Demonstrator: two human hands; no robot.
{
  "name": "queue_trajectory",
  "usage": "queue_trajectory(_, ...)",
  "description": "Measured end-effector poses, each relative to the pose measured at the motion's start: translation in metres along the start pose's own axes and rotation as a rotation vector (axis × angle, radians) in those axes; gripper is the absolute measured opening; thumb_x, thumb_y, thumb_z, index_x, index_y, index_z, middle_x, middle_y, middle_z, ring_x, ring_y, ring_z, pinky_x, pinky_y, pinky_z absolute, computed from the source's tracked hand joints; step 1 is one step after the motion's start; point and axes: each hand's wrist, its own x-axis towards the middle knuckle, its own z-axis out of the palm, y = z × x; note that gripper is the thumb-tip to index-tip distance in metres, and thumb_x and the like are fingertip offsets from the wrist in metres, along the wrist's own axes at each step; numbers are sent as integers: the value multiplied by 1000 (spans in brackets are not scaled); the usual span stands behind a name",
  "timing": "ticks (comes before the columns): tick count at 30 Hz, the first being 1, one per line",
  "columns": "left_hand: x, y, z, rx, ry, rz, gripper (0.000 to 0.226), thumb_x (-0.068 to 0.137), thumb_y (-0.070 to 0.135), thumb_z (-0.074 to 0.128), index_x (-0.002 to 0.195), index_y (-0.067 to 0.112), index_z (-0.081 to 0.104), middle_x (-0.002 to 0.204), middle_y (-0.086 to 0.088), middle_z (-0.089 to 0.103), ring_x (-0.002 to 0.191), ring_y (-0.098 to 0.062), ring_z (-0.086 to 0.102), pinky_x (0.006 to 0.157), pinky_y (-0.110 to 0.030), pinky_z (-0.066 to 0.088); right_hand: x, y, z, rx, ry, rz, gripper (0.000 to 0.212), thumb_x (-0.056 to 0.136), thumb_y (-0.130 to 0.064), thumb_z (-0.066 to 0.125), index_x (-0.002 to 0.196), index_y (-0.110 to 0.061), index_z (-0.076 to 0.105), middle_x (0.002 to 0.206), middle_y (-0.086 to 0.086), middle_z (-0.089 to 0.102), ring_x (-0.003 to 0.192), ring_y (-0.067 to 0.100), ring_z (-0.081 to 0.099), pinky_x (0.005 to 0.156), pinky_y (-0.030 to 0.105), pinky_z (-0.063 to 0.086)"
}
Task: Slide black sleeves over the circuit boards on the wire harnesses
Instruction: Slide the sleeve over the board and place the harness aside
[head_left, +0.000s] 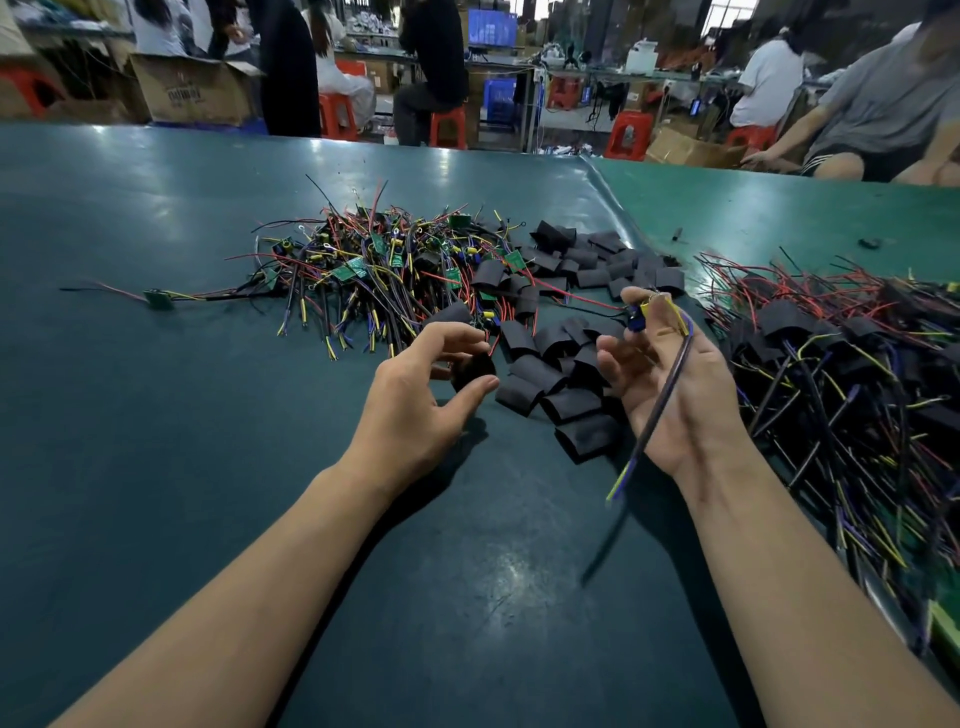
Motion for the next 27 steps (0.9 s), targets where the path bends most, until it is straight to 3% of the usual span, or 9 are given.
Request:
queue_trajectory(4,0,-1,0,13,7,5,35,84,14,77,115,17,60,108,9,69,104,-3,63,88,-19,49,2,0,0,56,6,-2,24,86,-29,60,101,-9,63,92,5,66,72,22,69,66,26,58)
queue_trajectory(8,-1,-2,1,11,18,19,36,83,15,78,114,19,60,106,8,70,103,-4,64,87,-20,50,2,3,-1,22,21,29,26,97,-31,52,91,-9,64,76,9,72,66,19,71,59,23,57)
queue_trajectory(11,0,-3,1,3,41,31,37,82,14,78,114,17,60,106,7,70,102,-4,65,87,-21,51,1,5,1,-5,65,76,22,88,-30,62,86,-8,63,70,7,71,63,19,70,55,23,57)
queue_trajectory(14,0,-4,2,-15,54,35,41,82,12,79,117,16,58,105,6,70,102,-6,66,88,-22,52,1,5,0,19,47,78,7,86,-6,65,93,-6,63,71,7,69,66,21,70,60,24,58)
queue_trajectory(16,0,-5,2,-35,56,29,44,82,11,79,119,16,56,105,6,71,102,-6,67,89,-23,52,1,4,-1,29,39,48,12,85,2,63,94,-6,64,72,6,69,68,21,71,62,24,58)
queue_trajectory(21,0,-5,2,-70,63,50,43,81,12,80,118,17,57,107,6,71,103,-8,67,90,-28,54,3,1,-5,-46,126,-53,12,85,4,67,90,-6,64,76,8,69,65,19,71,59,23,56)
queue_trajectory(27,-2,-1,3,-127,29,94,45,81,10,79,118,18,56,110,5,71,106,-11,67,92,-30,54,7,5,-9,-81,205,-48,13,83,5,69,87,-6,63,76,9,67,61,18,69,57,22,56)
